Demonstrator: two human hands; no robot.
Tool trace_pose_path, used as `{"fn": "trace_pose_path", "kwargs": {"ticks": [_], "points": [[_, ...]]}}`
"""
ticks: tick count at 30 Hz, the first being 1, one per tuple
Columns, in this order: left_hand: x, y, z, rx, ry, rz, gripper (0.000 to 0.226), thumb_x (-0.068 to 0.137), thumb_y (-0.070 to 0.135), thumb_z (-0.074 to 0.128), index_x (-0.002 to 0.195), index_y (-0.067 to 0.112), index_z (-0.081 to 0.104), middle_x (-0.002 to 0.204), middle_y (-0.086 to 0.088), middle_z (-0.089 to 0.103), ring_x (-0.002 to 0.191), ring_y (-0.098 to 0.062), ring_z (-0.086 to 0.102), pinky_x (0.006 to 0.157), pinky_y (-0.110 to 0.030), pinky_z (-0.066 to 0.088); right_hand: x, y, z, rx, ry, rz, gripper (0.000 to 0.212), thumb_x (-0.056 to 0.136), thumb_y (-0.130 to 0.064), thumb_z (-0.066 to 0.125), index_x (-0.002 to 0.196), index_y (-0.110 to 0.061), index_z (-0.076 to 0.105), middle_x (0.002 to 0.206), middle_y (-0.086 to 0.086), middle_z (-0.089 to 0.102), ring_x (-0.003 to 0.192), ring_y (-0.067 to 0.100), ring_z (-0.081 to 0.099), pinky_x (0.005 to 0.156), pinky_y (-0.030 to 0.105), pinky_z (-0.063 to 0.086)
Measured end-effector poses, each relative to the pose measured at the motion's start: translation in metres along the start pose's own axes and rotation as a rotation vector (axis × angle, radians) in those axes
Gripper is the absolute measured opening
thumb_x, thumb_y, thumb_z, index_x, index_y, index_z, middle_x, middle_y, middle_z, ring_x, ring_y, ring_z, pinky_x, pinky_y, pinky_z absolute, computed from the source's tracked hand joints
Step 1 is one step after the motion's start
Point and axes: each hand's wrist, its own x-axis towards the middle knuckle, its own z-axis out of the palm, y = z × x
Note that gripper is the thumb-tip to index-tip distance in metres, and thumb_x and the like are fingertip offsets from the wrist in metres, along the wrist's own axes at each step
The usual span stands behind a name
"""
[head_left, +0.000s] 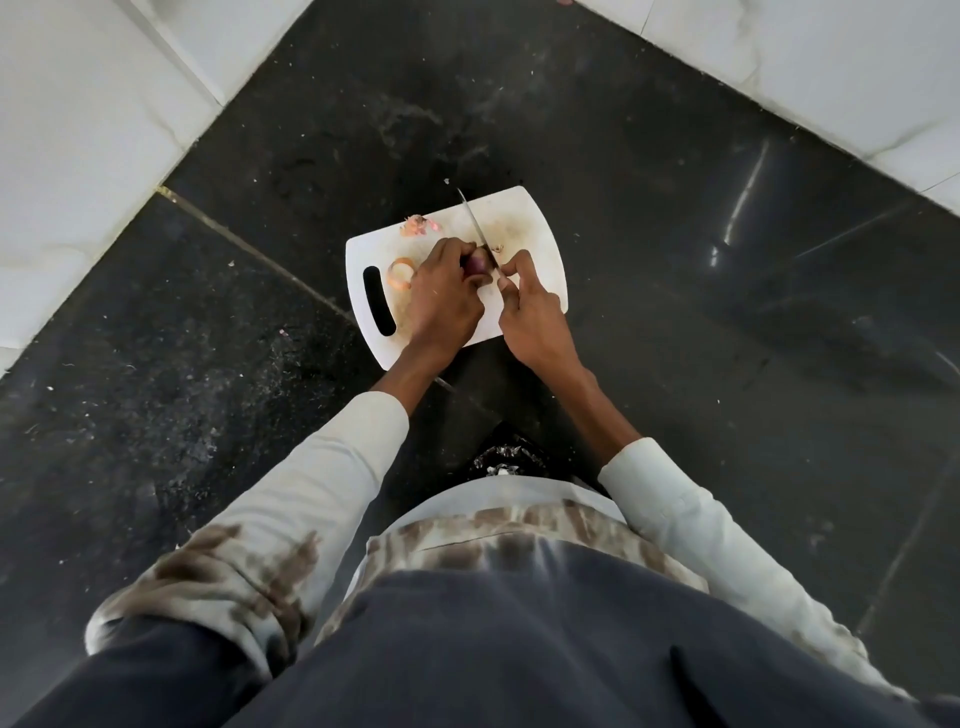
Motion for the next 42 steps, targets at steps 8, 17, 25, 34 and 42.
{"fn": "trace_pose_path", "kwargs": {"ticks": [8,17,25,34,42], "points": [[-0.001,0.000,0.000,-0.009,-0.002,-0.009,0.023,0.090,0.004,0.067,0.113,0.009,0.066,0.111,-0.004,0.073,0.096,-0.022,0.069,0.081,-0.038,0.059,0.006,0.012,0.012,0.038,-0.013,0.062,0.018,0.110,-0.020,0.046,0.128,-0.023,0.043,0.071,0.005,0.059,0.058,0.027,0.056,0.054,0.039,0.043],[0.002,0.000,-0.006,-0.035,-0.016,0.000,0.021,0.088,0.006,0.068,0.106,0.015,0.064,0.105,0.002,0.073,0.093,-0.015,0.070,0.082,-0.038,0.062,-0.006,0.017,0.018,0.130,0.059,0.106,0.009,0.111,-0.026,0.045,0.120,-0.028,0.046,0.066,0.003,0.056,0.055,0.016,0.050,0.052,0.031,0.040],[0.007,0.006,-0.013,-0.098,-0.079,-0.087,0.023,0.089,0.019,0.083,0.100,0.021,0.062,0.092,0.011,0.071,0.086,-0.005,0.070,0.083,-0.025,0.062,0.014,0.005,-0.012,0.516,0.103,0.299,0.022,0.114,-0.036,0.039,0.129,-0.022,0.048,0.072,0.001,0.064,0.048,0.003,0.048,0.050,0.023,0.039],[0.005,0.043,-0.010,-0.357,0.126,-0.572,0.047,0.077,0.054,0.085,0.099,0.014,0.072,0.088,0.005,0.076,0.086,-0.012,0.072,0.069,-0.025,0.054,0.015,0.007,-0.013,0.357,0.079,0.123,0.066,0.082,-0.041,0.088,0.127,-0.033,0.041,0.112,-0.008,0.072,0.103,0.010,0.071,0.087,0.032,0.059],[0.008,0.049,-0.015,-0.198,-0.032,-0.527,0.056,0.083,0.062,0.077,0.102,0.010,0.072,0.086,0.000,0.074,0.082,-0.016,0.071,0.067,-0.032,0.054,0.025,0.004,-0.004,0.299,0.122,0.018,0.066,0.081,-0.040,0.089,0.125,-0.040,0.040,0.099,-0.025,0.063,0.090,0.001,0.068,0.081,0.020,0.052]]}}
